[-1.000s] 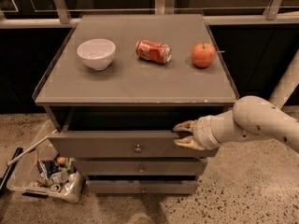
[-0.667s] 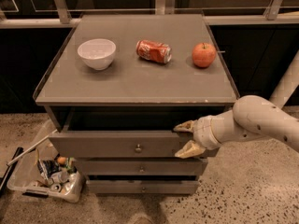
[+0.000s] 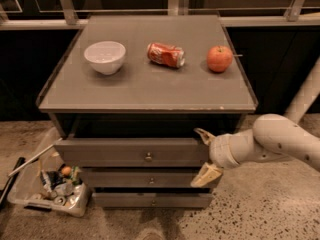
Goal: Open top drawer
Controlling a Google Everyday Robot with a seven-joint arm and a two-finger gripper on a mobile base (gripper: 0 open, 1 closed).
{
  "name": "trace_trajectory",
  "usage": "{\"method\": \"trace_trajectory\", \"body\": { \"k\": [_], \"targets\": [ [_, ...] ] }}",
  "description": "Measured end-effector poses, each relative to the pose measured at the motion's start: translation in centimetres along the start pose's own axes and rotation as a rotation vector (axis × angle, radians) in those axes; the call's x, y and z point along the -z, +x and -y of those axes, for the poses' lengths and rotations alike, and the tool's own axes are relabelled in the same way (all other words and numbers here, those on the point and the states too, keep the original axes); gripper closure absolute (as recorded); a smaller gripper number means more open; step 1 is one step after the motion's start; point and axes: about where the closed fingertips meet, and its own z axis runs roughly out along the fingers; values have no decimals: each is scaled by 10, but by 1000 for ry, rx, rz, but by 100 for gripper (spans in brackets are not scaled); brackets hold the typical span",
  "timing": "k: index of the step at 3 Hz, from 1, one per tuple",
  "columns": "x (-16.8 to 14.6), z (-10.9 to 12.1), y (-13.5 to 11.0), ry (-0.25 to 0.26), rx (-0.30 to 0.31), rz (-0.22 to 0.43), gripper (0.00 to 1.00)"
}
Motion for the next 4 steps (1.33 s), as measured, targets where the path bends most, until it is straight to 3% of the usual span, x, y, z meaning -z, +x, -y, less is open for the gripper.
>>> {"method": "trace_trajectory", "body": {
  "k": [3,4],
  "targets": [
    [13,7,-15,0,0,0,89],
    [15,7,-16,0,0,0,100]
  ]
}}
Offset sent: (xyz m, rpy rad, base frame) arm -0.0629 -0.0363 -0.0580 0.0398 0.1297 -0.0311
